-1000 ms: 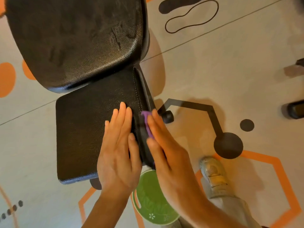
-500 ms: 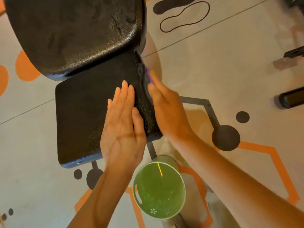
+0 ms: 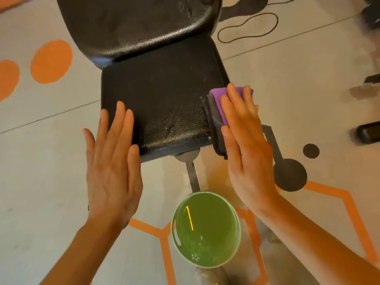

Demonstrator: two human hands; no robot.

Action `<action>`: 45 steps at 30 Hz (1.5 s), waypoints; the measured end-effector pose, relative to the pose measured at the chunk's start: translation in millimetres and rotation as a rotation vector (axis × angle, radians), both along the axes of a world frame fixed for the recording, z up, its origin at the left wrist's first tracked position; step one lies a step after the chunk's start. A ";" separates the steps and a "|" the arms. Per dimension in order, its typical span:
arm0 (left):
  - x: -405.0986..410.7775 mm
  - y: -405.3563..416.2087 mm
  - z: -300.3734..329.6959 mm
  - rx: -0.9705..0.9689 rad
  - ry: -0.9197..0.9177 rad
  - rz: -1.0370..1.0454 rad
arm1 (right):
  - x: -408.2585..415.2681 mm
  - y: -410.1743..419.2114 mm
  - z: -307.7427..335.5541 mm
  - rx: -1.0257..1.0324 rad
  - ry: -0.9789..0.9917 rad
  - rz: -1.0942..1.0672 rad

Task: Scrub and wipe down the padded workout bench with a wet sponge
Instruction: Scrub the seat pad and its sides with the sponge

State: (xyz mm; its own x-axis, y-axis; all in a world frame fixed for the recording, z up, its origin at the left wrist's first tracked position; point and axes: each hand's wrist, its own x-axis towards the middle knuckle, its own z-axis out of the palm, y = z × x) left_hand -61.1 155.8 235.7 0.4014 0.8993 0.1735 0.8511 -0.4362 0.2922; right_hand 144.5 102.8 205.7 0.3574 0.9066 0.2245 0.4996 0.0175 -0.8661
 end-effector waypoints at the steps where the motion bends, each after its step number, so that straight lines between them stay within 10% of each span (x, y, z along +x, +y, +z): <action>1: -8.1 -1.3 -4.3 0.005 0.004 0.018 | 0.2 -1.2 -6.6 0.011 -0.111 0.008; 8: -11.5 -0.1 -40.2 0.109 -0.247 0.043 | -33.9 18.6 -21.8 0.107 -0.460 -0.183; 13: -8.9 1.2 -49.3 0.214 -0.295 0.051 | 2.4 6.9 -25.7 0.232 -0.736 0.053; 19: -2.9 2.5 -53.4 0.277 -0.317 0.086 | -34.2 5.7 -30.4 0.247 -0.682 -0.091; 25: -3.5 6.8 -56.4 0.310 -0.323 0.077 | 8.5 10.8 -29.4 0.385 -1.028 0.214; 45: 2.9 28.2 -86.2 0.732 -0.408 0.059 | -19.2 40.0 -42.3 0.685 -1.181 0.185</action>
State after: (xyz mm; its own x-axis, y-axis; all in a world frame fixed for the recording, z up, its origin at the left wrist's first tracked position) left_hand -58.1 184.0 149.5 0.1366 0.5205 0.8429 0.7677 -0.5934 0.2420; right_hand 125.2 142.7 163.4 -0.4686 0.5059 0.7242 0.8691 0.4109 0.2752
